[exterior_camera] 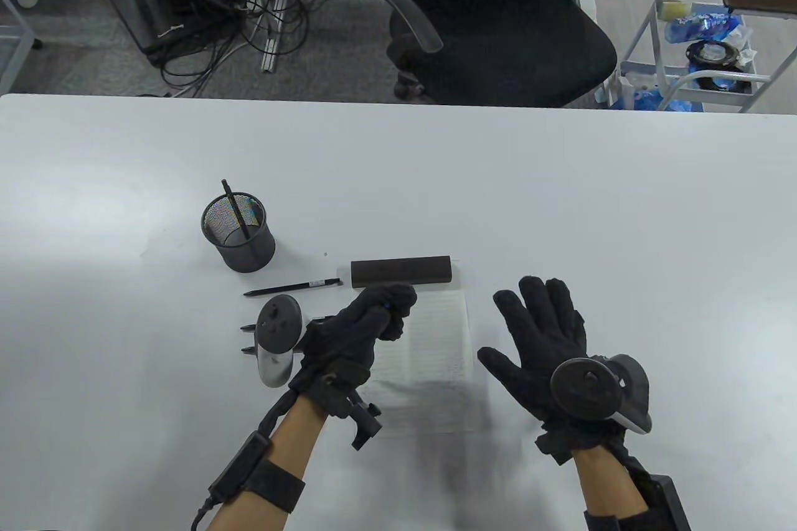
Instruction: Press to extend mechanical pencil leads
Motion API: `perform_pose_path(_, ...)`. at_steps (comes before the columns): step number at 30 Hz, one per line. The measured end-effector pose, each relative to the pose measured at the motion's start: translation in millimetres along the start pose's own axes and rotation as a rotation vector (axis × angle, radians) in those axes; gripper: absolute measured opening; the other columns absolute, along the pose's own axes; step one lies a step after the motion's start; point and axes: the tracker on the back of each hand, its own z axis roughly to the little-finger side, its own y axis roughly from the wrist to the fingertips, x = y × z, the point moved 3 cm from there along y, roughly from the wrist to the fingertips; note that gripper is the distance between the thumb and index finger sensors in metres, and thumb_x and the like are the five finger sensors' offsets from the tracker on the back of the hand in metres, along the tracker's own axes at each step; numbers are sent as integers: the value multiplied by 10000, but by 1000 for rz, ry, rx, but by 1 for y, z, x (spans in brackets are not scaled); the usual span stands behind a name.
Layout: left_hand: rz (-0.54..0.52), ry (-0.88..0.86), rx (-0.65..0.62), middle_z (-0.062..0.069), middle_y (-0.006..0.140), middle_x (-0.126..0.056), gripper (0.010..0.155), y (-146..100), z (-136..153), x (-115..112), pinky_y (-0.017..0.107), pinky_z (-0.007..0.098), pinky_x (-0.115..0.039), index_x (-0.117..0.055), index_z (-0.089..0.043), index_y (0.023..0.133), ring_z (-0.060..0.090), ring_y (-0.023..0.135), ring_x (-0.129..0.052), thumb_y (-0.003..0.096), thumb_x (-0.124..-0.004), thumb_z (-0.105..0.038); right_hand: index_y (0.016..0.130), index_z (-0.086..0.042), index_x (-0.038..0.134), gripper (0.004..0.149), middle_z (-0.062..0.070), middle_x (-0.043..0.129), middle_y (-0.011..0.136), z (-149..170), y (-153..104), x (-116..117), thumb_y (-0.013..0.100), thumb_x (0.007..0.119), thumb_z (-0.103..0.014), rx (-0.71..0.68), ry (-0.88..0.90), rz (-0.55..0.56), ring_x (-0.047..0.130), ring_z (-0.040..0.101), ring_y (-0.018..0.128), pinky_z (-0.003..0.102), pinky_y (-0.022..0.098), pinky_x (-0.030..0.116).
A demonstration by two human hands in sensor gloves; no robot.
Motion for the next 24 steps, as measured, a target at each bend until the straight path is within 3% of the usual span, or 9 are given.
perform_pose_path(6, -20, 268, 4, 20, 1055, -645, 539, -22, -17, 21, 667, 447, -782, -635, -279, 1138, 187, 861, -823, 609, -710, -354, 1213, -199, 373, 802, 345, 322, 1228, -1, 0, 0, 564, 562, -631, -2, -2, 3, 194, 651, 1047, 840, 628, 365)
perform_pose_path(12, -37, 838, 36, -13, 998, -794, 523, -44, -44, 33, 674, 559, -715, -758, -305, 1072, 228, 891, -835, 554, -793, -370, 1213, -203, 373, 800, 347, 321, 1228, -1, 0, 0, 564, 562, -631, -5, -3, 2, 192, 651, 1047, 839, 628, 364)
perform_pose_path(20, 98, 1444, 52, -84, 909, -940, 511, -55, -45, 12, 633, 493, -812, -855, -349, 982, 134, 726, -1021, 475, -873, -406, 1213, -202, 373, 801, 345, 322, 1229, -2, 0, 1, 564, 563, -631, -7, -4, -3, 193, 652, 1047, 839, 629, 363)
perform_pose_path(24, 162, 1567, 54, -99, 877, -972, 505, -55, -29, 4, 605, 440, -858, -876, -374, 950, 109, 680, -1063, 447, -895, -415, 1212, -205, 374, 799, 347, 322, 1228, -2, 0, 0, 563, 563, -631, -6, -5, 2, 194, 652, 1047, 840, 628, 364)
